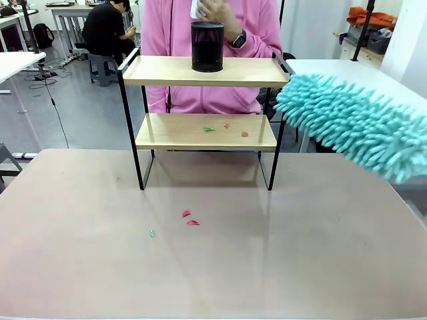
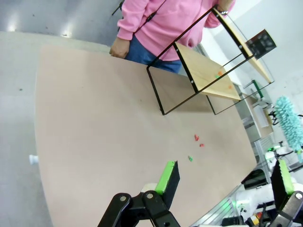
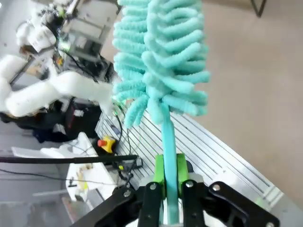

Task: Clean the shelf.
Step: Clean the remaining tier of the Shelf with the Duster once objects are removed.

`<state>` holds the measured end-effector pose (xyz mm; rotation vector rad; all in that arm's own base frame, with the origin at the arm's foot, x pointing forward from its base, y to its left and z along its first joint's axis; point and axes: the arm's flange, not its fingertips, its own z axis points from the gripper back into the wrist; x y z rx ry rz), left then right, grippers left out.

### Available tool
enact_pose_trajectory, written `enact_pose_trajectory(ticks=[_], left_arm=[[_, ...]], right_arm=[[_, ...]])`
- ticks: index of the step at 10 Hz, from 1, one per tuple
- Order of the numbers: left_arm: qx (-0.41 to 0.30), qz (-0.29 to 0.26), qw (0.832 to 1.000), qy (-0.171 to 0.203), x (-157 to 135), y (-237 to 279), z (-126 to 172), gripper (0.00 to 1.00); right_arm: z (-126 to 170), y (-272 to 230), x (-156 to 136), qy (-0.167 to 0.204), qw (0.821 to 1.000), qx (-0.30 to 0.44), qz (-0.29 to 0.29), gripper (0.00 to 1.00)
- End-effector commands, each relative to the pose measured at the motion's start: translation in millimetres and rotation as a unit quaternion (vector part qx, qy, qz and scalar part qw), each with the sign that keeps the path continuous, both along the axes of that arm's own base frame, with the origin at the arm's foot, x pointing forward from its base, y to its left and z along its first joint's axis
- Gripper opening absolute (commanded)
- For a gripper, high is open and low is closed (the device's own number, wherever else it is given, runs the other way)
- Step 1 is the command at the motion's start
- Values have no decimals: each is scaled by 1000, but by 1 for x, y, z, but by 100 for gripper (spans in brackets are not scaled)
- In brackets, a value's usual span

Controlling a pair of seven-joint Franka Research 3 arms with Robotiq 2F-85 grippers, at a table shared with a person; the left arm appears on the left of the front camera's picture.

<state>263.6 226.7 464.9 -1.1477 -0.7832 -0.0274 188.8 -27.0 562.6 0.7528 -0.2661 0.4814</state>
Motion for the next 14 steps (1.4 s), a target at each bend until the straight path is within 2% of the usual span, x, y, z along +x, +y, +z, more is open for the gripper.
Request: enact_pose_trajectory(ticks=[1,2,3,4,5,6,8,9,11,12,14], left_arm=[[-4,0,1000,-13,1,0,1,100],[-4,0,1000,-13,1,0,1,100],[-4,0,1000,-13,1,0,1,100],[-4,0,1000,-13,1,0,1,100],[-4,0,1000,-13,1,0,1,100],[-4,0,1000,-13,1,0,1,100],[-4,0,1000,-13,1,0,1,100],[-4,0,1000,-13,1,0,1,100],[-4,0,1000,-13,1,0,1,100],[-4,0,1000,-13,1,0,1,100],[-4,0,1000,-13,1,0,1,100]], right_arm=[[-23,28,15,12,998,-56,35,12],[-33,48,22,22,997,-70,40,9],[-41,66,34,23,997,-78,8,0],[-48,86,44,11,996,-76,-40,0],[-52,98,53,-21,991,-90,-93,0],[-58,109,58,-37,981,-116,-151,0],[-61,104,56,-25,979,-122,-160,0],[-15,102,85,-27,987,-105,-118,0],[-15,102,85,-27,987,-105,-118,0],[-18,107,88,-26,983,-119,-137,12],[-34,135,106,-29,981,-145,-129,12]])
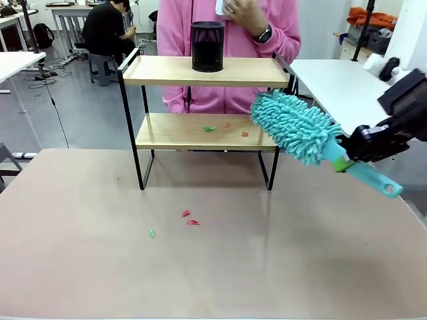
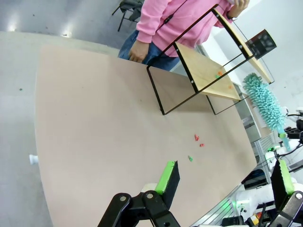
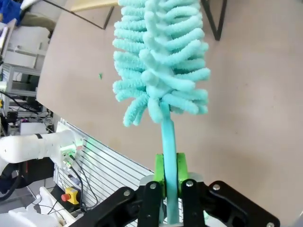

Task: Clean the shelf.
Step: Clean the remaining tier of the Shelf with the Duster once objects are removed.

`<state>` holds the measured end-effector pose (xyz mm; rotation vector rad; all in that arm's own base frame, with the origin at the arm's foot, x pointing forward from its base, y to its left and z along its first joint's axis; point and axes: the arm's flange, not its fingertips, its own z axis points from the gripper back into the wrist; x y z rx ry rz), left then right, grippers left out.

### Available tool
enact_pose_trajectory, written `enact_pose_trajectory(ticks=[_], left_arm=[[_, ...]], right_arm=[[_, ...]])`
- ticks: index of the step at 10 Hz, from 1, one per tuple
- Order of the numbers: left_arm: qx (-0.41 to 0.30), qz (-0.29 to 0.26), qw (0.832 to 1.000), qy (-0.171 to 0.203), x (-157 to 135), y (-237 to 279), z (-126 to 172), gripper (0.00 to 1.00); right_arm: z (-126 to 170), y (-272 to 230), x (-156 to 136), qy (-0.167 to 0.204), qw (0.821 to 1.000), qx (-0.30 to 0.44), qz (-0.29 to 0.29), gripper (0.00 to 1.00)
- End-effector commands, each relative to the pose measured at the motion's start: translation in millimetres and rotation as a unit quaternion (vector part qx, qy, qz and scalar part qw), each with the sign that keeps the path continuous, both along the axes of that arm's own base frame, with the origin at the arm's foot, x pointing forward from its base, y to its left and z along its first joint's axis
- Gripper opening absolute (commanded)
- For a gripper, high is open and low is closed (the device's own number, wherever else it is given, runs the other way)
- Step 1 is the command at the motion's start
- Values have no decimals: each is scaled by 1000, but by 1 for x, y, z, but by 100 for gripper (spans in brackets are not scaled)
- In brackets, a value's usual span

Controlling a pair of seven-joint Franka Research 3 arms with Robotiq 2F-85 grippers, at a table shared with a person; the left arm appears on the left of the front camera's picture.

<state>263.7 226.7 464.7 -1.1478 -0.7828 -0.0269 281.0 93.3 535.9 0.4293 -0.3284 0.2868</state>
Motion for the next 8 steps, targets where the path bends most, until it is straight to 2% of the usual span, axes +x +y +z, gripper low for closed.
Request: enact_pose_trajectory(ticks=[1,2,5,8], left_arm=[[-4,0,1000,-13,1,0,1,100],[-4,0,1000,-13,1,0,1,100],[-4,0,1000,-13,1,0,1,100],[-4,0,1000,-13,1,0,1,100]], right_arm=[[-15,32,23,-3,1000,-5,-1,12],[-20,43,29,1,1000,-10,-7,12],[-30,65,35,-25,998,-23,-52,12],[-40,76,41,-23,996,-45,-73,12]])
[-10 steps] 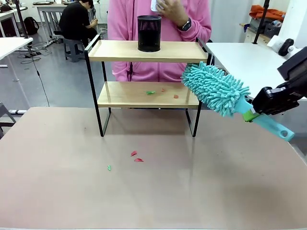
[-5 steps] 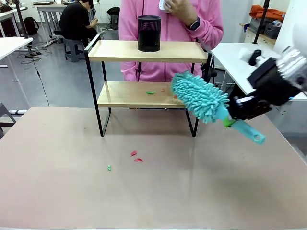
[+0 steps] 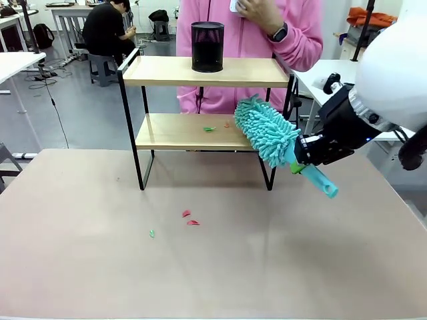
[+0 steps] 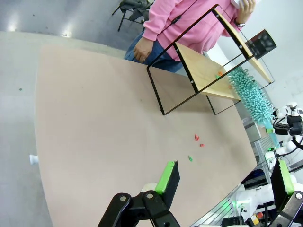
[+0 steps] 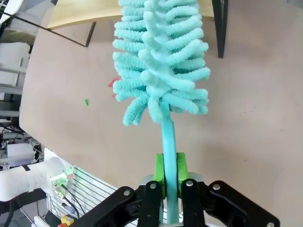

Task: Clean the shelf.
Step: Clean the remaining tier of the Shelf with the Duster once objects are removed.

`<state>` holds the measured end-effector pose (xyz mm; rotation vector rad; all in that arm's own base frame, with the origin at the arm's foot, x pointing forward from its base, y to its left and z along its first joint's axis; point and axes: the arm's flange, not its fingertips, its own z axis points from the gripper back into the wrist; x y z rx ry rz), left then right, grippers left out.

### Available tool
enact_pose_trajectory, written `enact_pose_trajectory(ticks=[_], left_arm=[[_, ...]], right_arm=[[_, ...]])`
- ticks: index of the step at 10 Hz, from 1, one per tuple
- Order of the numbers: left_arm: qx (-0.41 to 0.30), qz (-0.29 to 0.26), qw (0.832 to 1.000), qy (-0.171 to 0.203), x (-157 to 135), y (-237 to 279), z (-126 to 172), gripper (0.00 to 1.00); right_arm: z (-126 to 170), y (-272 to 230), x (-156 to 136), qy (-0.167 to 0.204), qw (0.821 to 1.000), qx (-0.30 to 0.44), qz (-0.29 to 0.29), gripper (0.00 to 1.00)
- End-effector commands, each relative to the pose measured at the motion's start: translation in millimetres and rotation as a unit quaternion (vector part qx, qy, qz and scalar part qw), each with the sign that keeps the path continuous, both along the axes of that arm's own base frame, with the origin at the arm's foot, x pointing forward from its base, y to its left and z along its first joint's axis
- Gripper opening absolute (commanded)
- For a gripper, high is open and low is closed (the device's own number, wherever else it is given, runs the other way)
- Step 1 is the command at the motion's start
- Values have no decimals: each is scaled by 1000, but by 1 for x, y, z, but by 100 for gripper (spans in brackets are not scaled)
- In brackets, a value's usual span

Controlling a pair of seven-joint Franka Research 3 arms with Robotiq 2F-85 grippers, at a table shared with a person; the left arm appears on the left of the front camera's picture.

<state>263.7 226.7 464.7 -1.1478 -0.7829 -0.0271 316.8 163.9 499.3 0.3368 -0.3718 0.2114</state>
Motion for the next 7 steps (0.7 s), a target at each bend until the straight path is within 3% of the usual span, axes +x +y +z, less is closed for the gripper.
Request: enact_pose_trajectory(ticks=[1,7], left_arm=[[-4,0,1000,-13,1,0,1,100],[-4,0,1000,-13,1,0,1,100]], right_arm=[[-6,8,8,-20,999,-5,-39,12],[-27,40,51,-28,998,-1,-61,12]])
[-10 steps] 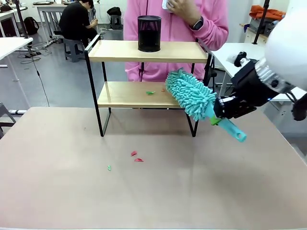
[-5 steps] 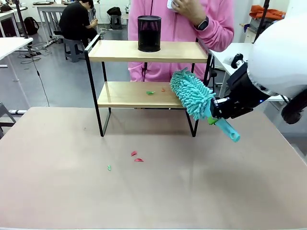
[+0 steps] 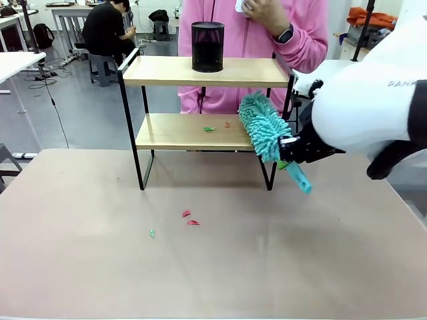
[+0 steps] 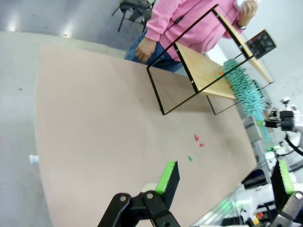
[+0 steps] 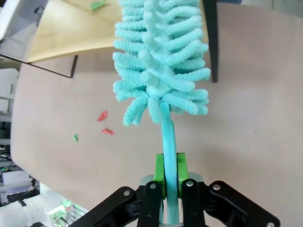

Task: Clean the shelf.
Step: Clean the remaining tier of the Shelf with the Duster once objects are removed.

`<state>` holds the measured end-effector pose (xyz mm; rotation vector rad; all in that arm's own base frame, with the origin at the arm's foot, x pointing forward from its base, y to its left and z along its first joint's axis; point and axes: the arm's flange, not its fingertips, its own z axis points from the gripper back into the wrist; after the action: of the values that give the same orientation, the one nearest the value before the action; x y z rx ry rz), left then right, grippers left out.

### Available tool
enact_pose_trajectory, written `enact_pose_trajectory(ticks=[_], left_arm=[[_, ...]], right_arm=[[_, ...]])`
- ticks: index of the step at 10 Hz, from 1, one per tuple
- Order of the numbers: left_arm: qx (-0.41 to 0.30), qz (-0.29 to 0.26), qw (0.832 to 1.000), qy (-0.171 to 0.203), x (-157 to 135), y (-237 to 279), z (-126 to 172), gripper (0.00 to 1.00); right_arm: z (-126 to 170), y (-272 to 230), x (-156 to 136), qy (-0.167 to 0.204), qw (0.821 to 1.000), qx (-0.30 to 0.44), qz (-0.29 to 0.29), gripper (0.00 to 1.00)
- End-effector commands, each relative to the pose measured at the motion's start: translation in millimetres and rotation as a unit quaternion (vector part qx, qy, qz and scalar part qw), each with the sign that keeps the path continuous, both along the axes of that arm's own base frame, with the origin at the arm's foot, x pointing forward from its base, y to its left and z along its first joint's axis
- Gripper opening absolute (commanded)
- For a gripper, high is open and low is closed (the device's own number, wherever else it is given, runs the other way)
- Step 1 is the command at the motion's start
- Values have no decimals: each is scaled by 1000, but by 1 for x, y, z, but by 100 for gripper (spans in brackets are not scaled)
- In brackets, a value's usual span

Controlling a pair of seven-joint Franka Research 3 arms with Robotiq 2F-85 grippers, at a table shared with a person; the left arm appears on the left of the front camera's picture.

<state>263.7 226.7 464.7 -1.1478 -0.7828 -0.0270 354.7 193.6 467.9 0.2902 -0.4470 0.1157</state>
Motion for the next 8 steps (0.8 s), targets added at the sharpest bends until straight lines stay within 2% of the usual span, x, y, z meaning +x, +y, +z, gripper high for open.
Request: enact_pose_trajectory(ticks=[1,6,8], left_arm=[[-4,0,1000,-13,1,0,1,100],[-4,0,1000,-13,1,0,1,100],[-4,0,1000,-13,1,0,1,100]], right_arm=[[2,19,21,2,1000,10,-1,12],[1,45,35,13,999,1,39,12],[-1,52,42,24,997,-5,79,12]])
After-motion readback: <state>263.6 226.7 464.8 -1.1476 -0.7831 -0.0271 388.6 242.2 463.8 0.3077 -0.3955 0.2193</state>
